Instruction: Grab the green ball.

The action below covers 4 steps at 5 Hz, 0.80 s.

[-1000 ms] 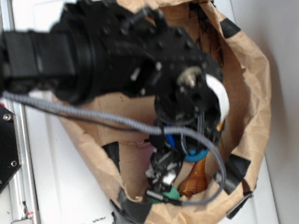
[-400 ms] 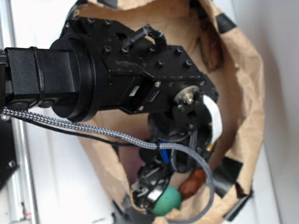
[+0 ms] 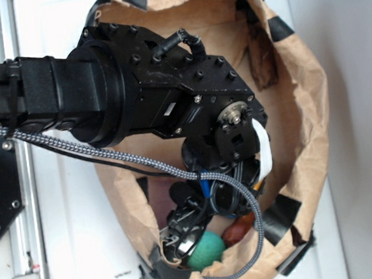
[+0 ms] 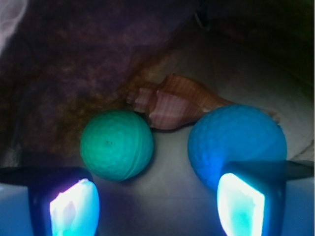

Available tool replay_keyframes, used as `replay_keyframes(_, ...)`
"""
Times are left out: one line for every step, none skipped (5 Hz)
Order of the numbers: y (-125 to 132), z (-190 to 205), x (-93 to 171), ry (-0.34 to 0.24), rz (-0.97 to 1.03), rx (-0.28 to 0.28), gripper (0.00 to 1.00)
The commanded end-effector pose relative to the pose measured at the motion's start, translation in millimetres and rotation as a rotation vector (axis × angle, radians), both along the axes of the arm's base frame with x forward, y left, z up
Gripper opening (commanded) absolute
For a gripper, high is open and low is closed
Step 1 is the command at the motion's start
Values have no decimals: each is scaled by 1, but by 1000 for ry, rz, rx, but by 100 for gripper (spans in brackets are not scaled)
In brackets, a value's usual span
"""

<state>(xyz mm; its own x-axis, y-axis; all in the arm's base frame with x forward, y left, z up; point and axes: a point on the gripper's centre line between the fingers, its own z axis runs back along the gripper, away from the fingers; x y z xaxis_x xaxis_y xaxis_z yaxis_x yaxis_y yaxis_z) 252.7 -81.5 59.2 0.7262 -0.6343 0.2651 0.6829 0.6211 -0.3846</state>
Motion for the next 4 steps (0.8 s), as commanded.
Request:
replay_keyframes(-6,7,2,-23,-10,-26,100)
replay_keyframes(-9,5,0,-17,-17,-37,100)
replay_keyframes(-8,-1,-2,9,-24,-61,100)
replay_keyframes(-6,-2,-6,37,-42,-102,100)
